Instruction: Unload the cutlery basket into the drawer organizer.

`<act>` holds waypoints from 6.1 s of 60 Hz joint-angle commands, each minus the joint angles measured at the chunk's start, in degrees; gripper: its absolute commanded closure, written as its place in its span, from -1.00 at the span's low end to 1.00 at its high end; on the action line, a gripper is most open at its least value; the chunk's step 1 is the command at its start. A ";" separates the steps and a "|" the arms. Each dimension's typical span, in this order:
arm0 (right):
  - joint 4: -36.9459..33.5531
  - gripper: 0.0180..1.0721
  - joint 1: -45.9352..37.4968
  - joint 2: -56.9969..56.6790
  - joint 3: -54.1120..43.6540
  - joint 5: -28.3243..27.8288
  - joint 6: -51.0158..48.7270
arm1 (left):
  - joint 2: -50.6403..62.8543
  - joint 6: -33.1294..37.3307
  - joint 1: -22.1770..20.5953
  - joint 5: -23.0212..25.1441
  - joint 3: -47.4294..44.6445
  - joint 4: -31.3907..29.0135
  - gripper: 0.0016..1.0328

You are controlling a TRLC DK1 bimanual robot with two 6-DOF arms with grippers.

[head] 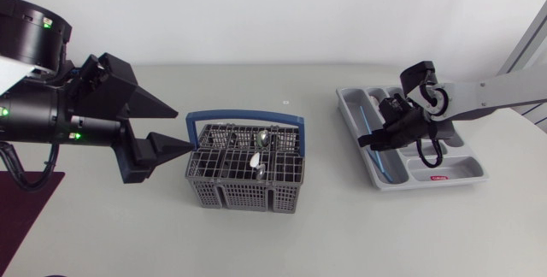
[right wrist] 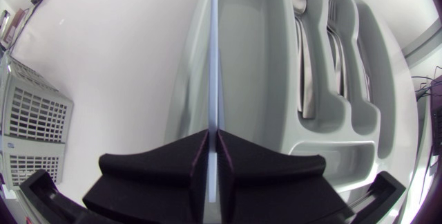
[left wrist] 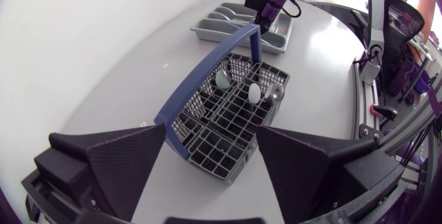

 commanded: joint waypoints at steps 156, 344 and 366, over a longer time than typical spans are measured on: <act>-9.40 -0.44 22.30 -41.87 -14.46 -4.83 0.19 | 18.68 -14.59 -31.34 -36.44 3.23 14.38 -0.56; -6.85 -0.44 25.99 -46.35 -18.50 -6.33 -2.72 | 7.43 -19.42 -44.26 -60.09 -3.18 19.48 0.70; -7.03 -0.44 25.90 -46.35 -18.50 -6.50 -2.72 | 9.36 -19.33 -49.18 -65.18 -3.10 19.74 0.69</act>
